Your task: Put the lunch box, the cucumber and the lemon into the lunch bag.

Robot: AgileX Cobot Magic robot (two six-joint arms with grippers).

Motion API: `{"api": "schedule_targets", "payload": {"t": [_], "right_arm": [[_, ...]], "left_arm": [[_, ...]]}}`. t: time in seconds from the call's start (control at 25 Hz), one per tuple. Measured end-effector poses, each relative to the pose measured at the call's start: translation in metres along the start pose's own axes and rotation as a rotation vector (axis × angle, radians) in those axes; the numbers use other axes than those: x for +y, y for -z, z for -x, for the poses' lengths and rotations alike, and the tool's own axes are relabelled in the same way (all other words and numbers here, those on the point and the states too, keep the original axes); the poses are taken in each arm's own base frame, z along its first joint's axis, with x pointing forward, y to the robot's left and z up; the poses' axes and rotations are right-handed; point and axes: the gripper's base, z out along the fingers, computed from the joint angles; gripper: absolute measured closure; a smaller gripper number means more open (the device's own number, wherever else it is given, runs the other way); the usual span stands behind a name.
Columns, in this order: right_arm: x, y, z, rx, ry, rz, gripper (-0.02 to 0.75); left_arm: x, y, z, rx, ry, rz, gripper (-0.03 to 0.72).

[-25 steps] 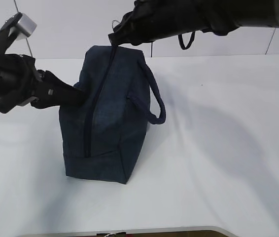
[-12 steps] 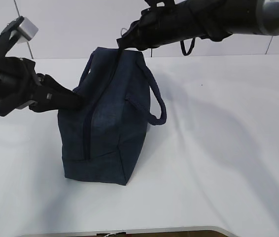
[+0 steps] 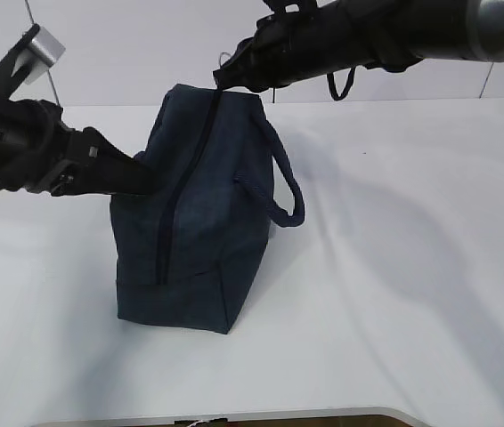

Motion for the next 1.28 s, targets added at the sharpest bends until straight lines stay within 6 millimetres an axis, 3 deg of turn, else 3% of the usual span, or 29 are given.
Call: {"api": "schedule_targets", "payload": {"t": [0.08, 0.16, 0.6, 1.08, 1.28], "right_arm": [[0.000, 0.000, -0.001, 0.004, -0.001, 0.006, 0.733], [0.000, 0.000, 0.000, 0.006, 0.000, 0.013, 0.733], [0.004, 0.001, -0.001, 0.023, 0.000, 0.048, 0.733], [0.005, 0.003, 0.008, 0.006, 0.009, 0.069, 0.733], [0.006, 0.003, 0.008, 0.013, 0.010, 0.079, 0.733]], "left_arm": [[-0.003, 0.002, 0.006, -0.005, 0.029, -0.016, 0.421], [-0.007, 0.005, 0.015, -0.018, 0.042, -0.029, 0.374], [-0.017, 0.021, 0.078, -0.023, 0.098, 0.046, 0.346], [0.013, -0.010, 0.125, 0.101, 0.160, 0.083, 0.348], [0.031, -0.033, 0.129, 0.179, 0.200, 0.072, 0.351]]}}
